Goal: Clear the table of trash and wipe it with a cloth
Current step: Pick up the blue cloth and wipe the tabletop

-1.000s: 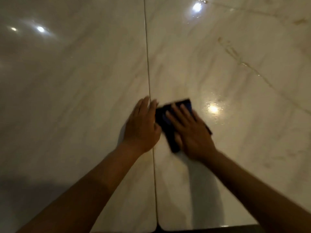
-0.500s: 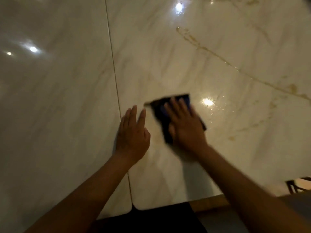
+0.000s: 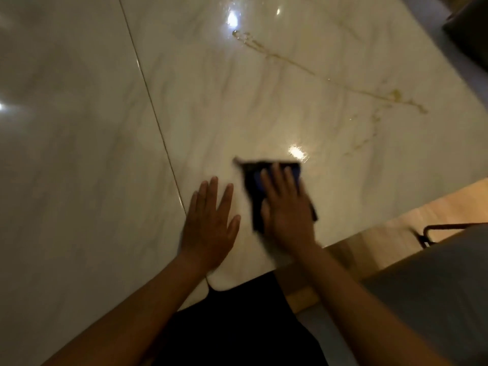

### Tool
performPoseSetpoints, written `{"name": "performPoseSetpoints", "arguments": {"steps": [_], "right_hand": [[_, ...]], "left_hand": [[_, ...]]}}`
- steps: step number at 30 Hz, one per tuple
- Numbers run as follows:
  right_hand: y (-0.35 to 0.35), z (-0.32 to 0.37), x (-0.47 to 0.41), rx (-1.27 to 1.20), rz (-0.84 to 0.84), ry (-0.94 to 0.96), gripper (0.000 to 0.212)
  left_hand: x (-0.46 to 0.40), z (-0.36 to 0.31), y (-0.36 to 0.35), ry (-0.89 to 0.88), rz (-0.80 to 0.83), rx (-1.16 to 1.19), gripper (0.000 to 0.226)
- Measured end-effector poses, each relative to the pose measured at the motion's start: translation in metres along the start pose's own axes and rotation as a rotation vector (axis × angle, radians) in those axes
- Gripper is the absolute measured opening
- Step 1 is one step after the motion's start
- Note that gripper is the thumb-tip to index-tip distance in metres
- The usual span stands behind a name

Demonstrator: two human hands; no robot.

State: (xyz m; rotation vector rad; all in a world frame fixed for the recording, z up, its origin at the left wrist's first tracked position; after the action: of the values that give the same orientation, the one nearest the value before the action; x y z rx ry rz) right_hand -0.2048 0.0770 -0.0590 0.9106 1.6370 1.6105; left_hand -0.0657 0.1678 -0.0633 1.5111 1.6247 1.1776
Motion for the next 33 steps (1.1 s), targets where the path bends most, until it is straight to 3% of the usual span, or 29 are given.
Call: {"name": "performPoseSetpoints", "arguments": {"steps": [2, 5, 7, 10, 13, 17, 21, 26, 28, 30, 33], "right_hand": [[0.003, 0.022, 0.053, 0.003, 0.034, 0.152, 0.064], [0.002, -0.022, 0.059, 0.032, 0.030, 0.246, 0.062], [0.000, -0.083, 0.030, 0.069, 0.007, 0.085, 0.061], [-0.006, -0.159, -0.004, 0.044, 0.073, -0.301, 0.061], [-0.007, -0.137, 0.003, 0.027, 0.022, -0.428, 0.062], [-0.005, -0.050, 0.074, 0.015, 0.040, -0.125, 0.063], [-0.004, -0.092, 0.063, 0.034, 0.056, 0.077, 0.061], [-0.011, -0.244, -0.018, 0.039, 0.094, -0.376, 0.059], [-0.012, -0.251, -0.029, 0.032, 0.053, -0.481, 0.059], [-0.008, -0.206, -0.025, 0.030, -0.026, -0.324, 0.062], [-0.009, -0.142, 0.004, 0.014, 0.008, 0.092, 0.062]], "left_hand": [[0.007, -0.004, -0.003, -0.027, 0.012, 0.000, 0.066], [0.012, -0.010, -0.007, -0.021, 0.030, -0.003, 0.067], [0.011, -0.015, -0.010, -0.024, 0.037, -0.012, 0.068], [0.003, -0.027, -0.015, -0.048, 0.059, -0.016, 0.069], [-0.007, -0.042, -0.020, -0.069, 0.082, -0.011, 0.068], [-0.019, -0.055, -0.023, -0.062, 0.069, 0.020, 0.066], [-0.032, -0.069, -0.024, -0.077, 0.053, 0.025, 0.067], [-0.064, -0.097, -0.033, -0.098, 0.072, 0.006, 0.068], [-0.080, -0.109, -0.037, -0.082, 0.067, -0.007, 0.067], [-0.093, -0.118, -0.040, -0.039, 0.065, -0.002, 0.067], [-0.111, -0.130, -0.043, -0.007, 0.026, 0.009, 0.065]]}}
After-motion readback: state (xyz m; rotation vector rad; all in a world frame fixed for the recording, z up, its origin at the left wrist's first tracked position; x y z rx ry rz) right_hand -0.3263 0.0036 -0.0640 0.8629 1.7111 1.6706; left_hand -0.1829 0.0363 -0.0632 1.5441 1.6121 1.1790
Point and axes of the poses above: each hand's wrist, its own x-axis away from the middle knuckle, its own y-axis out of the back of the hand, z = x × y, the point moved 8 cm from there along -x, towards the middle knuckle, and after that the axes turned 13 degrees about x, right-handed, at the moved point
